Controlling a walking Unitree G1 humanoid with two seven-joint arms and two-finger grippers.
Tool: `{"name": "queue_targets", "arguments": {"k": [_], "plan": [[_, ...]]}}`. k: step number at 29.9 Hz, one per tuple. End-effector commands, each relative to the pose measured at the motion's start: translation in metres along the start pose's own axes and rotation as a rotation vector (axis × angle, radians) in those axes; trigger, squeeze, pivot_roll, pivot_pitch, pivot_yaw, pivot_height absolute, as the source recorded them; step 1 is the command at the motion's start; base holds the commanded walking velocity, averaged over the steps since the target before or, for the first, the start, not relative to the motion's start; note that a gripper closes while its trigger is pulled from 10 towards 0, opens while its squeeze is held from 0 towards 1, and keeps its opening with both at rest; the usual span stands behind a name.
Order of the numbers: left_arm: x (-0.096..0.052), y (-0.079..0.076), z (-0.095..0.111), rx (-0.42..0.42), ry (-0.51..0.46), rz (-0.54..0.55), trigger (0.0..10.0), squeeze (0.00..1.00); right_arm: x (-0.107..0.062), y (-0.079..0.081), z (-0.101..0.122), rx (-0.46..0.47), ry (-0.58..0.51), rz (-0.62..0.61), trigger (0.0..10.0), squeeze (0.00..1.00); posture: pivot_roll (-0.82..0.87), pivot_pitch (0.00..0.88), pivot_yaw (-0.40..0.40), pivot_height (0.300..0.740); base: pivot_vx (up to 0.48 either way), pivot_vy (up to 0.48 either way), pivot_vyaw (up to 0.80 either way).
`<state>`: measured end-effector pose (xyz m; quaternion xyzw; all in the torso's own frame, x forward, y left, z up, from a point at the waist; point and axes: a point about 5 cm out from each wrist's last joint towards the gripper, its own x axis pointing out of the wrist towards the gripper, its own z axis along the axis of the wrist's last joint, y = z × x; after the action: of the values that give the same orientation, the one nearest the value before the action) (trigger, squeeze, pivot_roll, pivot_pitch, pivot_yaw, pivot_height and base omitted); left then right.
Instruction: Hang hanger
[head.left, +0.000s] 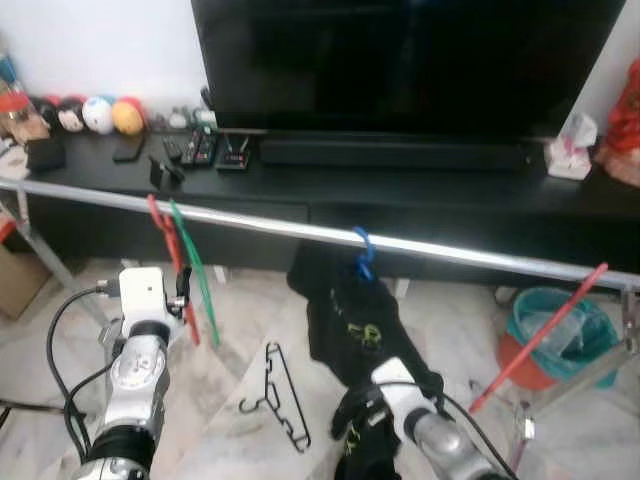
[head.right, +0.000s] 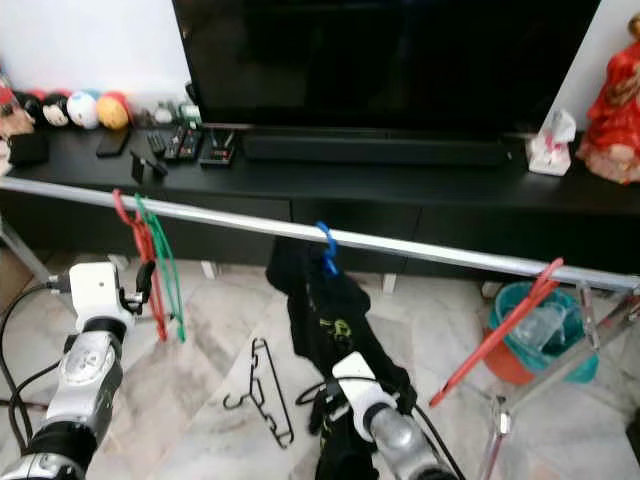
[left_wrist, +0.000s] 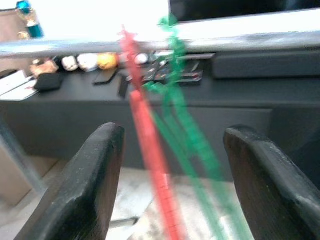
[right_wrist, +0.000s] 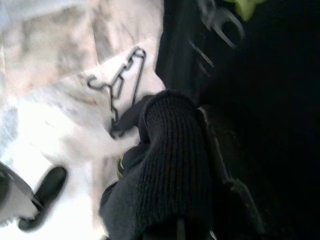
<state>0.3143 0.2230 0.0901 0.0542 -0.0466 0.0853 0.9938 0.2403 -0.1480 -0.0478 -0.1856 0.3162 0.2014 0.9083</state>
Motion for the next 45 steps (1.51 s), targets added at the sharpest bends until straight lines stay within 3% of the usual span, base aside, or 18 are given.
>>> {"name": "queue_targets", "arguments": {"k": [1,12,16,17,23,24,25,26,29,34,35,45], "plan": [[-0.004,0.008,0.002,0.022,-0.013,0.015,10.0,0.00,0.001,0.000,0.002,0.006,-0.002,-0.005,10.0,0.00,-0.06,0.000,0.008,0.736,0.000,0.000,0.00],[-0.010,0.019,0.008,0.054,-0.037,0.108,10.0,0.00,0.000,0.002,-0.002,-0.002,0.016,0.001,10.0,0.00,-0.05,0.000,0.007,0.736,0.000,0.000,0.00],[-0.010,0.012,-0.002,0.057,0.038,0.061,10.0,0.00,0.000,0.002,-0.003,-0.004,0.020,0.000,10.0,0.00,-0.05,0.000,0.006,0.736,0.000,0.000,0.00],[-0.010,0.007,-0.011,0.056,0.098,0.030,10.0,0.00,0.000,0.003,-0.003,-0.006,0.022,0.001,10.0,0.00,-0.05,0.000,0.005,0.736,0.000,0.000,0.00],[-0.004,0.010,-0.017,0.011,0.170,0.099,10.0,0.00,0.000,0.002,-0.004,-0.014,0.024,0.005,10.0,0.00,-0.06,0.000,0.006,0.736,0.000,0.000,0.00],[-0.001,0.012,-0.016,-0.001,0.180,0.121,10.0,0.83,0.000,0.002,-0.004,-0.014,0.024,0.005,10.0,0.00,-0.06,0.000,0.006,0.736,0.000,0.000,0.00],[-0.001,0.012,-0.016,-0.001,0.180,0.121,10.0,0.83,0.000,0.002,-0.004,-0.014,0.024,0.005,10.0,0.00,-0.06,0.000,0.006,0.736,0.000,0.000,0.00],[0.000,0.014,-0.014,-0.018,0.179,0.133,10.0,1.00,0.000,0.002,-0.004,-0.016,0.025,0.004,10.0,0.00,-0.06,0.000,0.007,0.736,0.000,0.000,0.00],[0.005,0.015,-0.011,-0.040,0.189,0.135,10.0,1.00,0.000,0.002,-0.004,-0.016,0.026,0.004,10.0,0.00,-0.05,0.000,0.006,0.736,0.000,0.000,0.00],[0.014,0.016,-0.012,-0.147,0.258,0.138,10.0,1.00,0.000,0.002,-0.003,-0.021,0.029,0.006,10.0,0.00,-0.05,0.000,0.004,0.736,0.000,0.000,0.00],[0.016,0.016,-0.011,-0.169,0.265,0.130,10.0,0.00,0.001,0.002,-0.002,-0.023,0.029,0.007,10.0,0.00,-0.06,0.000,0.004,0.736,0.000,0.000,0.00],[0.033,0.007,0.003,-0.167,0.249,0.020,10.0,0.00,0.002,0.002,0.000,-0.026,0.032,0.010,10.0,0.00,-0.06,0.000,0.005,0.736,0.000,0.000,0.00]]}}
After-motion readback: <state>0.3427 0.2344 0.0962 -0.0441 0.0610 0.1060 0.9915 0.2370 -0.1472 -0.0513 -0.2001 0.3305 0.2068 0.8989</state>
